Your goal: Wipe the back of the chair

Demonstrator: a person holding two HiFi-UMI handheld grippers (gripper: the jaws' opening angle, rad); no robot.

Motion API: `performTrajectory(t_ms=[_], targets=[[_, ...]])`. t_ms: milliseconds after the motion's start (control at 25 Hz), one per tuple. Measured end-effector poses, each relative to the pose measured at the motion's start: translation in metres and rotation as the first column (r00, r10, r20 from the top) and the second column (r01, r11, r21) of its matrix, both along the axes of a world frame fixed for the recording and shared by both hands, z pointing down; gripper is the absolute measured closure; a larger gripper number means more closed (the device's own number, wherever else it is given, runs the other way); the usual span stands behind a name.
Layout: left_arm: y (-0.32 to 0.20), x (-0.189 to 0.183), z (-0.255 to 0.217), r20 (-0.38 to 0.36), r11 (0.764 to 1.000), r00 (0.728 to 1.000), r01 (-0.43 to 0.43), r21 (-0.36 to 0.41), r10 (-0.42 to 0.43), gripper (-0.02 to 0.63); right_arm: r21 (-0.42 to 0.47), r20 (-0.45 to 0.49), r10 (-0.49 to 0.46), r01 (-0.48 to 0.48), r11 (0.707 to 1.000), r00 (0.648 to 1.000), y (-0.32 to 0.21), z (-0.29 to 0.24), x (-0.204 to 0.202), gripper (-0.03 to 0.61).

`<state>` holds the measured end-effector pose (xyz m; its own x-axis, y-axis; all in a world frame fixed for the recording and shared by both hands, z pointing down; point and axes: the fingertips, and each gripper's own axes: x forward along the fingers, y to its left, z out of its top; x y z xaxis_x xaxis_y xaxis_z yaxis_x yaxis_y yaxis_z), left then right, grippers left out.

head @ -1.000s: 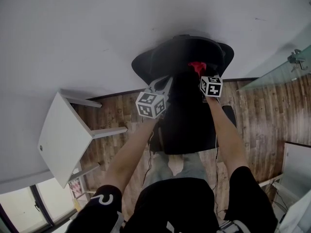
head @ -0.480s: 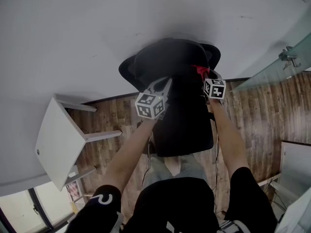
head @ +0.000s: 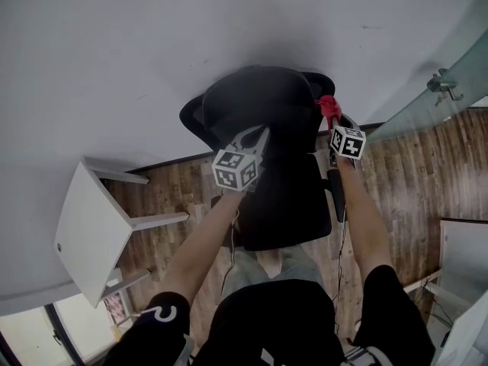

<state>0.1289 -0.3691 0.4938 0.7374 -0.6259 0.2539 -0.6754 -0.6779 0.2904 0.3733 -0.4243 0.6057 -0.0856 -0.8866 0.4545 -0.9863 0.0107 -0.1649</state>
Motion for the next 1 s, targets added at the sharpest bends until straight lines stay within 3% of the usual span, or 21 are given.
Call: performTrajectory(t_ms=[200,400,600,1000], targets=[[0.007,-0.01,0.001,-0.01,1.0,1.0,-0.01,-0.002,0.01,0.59,-0.002,0.028,0.032,-0.032,0.999,0.999,0.019,0.0,0.0,0.523],[0.017,-0.04,0.005,-0.011,1.0,1.0,-0.018,-0.007,0.018,0.589,-0.01,0.043,0.019,-0.019,1.0,0.999,0.04,0.005,-0.039,0.525],[0.03,-0.084,0.009,-0.034,0.999,0.999,-0.03,-0.028,0.029,0.59,-0.027,0.045,-0.044,0.045,0.999,0.998,0.06,0.008,-0.108,0.526],[0.042,-0.196,0.034,-0.012,0.999,1.0,-0.029,-0.045,0.029,0.59,0.035,0.098,-0.172,0.169,0.985,0.98,0.065,0.001,-0.272,0.526]])
